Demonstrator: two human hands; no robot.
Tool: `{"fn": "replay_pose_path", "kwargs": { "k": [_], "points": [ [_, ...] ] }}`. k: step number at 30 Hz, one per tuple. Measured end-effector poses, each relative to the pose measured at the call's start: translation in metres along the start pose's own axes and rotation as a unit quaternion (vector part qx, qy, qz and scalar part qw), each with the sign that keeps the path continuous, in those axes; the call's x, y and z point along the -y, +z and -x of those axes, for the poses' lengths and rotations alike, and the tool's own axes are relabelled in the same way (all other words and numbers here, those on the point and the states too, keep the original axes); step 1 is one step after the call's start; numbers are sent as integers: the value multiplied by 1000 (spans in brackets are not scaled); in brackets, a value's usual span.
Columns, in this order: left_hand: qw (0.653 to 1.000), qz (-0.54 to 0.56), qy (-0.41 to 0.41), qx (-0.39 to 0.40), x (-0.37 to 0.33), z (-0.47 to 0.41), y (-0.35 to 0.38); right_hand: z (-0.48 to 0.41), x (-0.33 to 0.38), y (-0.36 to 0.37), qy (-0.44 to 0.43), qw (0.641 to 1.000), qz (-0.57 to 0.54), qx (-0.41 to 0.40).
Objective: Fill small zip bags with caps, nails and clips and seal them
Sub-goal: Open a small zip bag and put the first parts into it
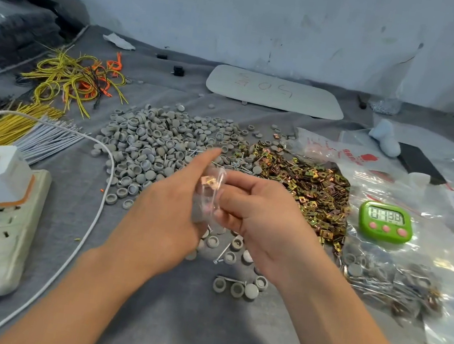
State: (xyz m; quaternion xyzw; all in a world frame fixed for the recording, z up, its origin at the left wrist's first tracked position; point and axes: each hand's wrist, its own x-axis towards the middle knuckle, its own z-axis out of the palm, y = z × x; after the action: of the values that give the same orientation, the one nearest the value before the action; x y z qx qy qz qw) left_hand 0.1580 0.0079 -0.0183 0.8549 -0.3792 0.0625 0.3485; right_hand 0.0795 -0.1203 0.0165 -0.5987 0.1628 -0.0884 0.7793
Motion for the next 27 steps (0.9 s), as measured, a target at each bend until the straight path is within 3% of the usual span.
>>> {"fn": "replay_pose_path", "kwargs": {
  "k": [2,4,6,12,16,19,21,24,27],
  "points": [
    [1000,-19,-18,-17,-2,-2,4,2,0,2,-34,991,129,-23],
    [999,5,-32,-13,-4,-4,7,6,0,4,-93,950,293,-52],
    [999,37,-36,-9,-8,-5,8,10,0,4,-132,916,374,-65],
    [996,89,-26,-13,-28,-8,9,17,13,-13,-135,943,303,-27],
    [991,115,-14,-64,-36,-10,9,17,22,-16,-197,942,270,-32],
    [975,200,-36,-89,-36,-14,12,15,28,-25,-226,961,122,-102],
    [952,282,-79,-93,-32,-18,13,14,28,-41,-206,961,88,-160],
    [899,399,-153,-94,-27,-25,7,11,20,-65,-130,945,217,-205],
    [846,462,-152,-219,-23,-32,-5,7,11,-88,-58,891,391,-226]
  ]
}}
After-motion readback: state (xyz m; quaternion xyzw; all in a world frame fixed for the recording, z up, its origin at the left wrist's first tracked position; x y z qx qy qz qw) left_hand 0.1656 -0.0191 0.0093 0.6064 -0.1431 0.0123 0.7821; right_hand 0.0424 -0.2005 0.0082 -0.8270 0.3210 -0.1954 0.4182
